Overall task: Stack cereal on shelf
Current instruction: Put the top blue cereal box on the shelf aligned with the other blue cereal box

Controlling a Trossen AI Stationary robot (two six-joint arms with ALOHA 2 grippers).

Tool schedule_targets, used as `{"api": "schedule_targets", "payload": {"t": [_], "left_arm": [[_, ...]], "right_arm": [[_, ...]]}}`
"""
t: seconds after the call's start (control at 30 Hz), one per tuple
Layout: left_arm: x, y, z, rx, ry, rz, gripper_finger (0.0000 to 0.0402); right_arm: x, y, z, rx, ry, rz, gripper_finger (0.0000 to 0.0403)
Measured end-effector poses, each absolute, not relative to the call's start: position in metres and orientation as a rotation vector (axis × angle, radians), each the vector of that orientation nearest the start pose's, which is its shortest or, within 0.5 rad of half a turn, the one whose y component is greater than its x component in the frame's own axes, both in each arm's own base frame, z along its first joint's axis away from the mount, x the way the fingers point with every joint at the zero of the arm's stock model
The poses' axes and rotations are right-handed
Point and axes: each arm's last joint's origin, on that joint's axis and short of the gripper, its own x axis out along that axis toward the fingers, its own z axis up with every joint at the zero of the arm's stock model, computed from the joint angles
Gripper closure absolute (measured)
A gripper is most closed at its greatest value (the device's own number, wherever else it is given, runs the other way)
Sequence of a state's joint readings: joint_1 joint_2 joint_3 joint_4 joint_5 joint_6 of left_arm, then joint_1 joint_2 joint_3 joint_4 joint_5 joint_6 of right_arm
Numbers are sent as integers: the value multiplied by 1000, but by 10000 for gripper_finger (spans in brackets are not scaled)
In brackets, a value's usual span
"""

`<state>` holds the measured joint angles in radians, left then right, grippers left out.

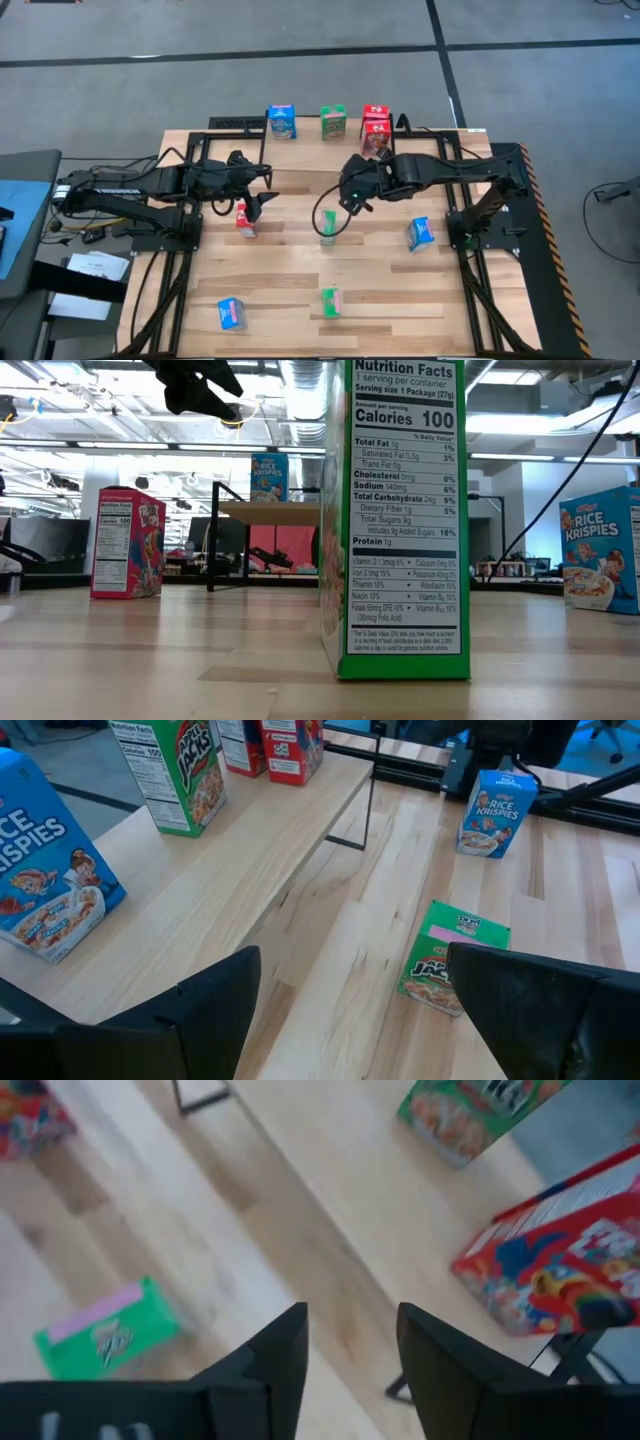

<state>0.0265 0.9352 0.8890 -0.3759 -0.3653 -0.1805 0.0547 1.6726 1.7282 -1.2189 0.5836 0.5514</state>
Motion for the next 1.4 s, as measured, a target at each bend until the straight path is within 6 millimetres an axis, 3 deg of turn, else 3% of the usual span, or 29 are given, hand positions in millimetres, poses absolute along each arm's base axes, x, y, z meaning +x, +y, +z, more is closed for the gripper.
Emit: {"api": "schedule_targets", "payload": {"t": [0.2,0.33,0.47,0.7,1.17,1.4], "left_arm": [[197,16,326,-104,382,422,90],[197,16,326,-104,382,422,90],[197,16,326,-104,382,422,90],[197,16,326,-105,382,420,90],[197,16,326,-117,378,422,90],[197,15,326,-120,379,423,90]], "right_arm": [[317,5,355,186,1079,-645,157],[304,6,351,281,1180,-721,131],[293,8,348,346,1304,-749,127],[284,27,352,425,1350,-620,127],[279,57,355,393,1345,-547,126],[256,64,368,452,1282,-549,126]]}}
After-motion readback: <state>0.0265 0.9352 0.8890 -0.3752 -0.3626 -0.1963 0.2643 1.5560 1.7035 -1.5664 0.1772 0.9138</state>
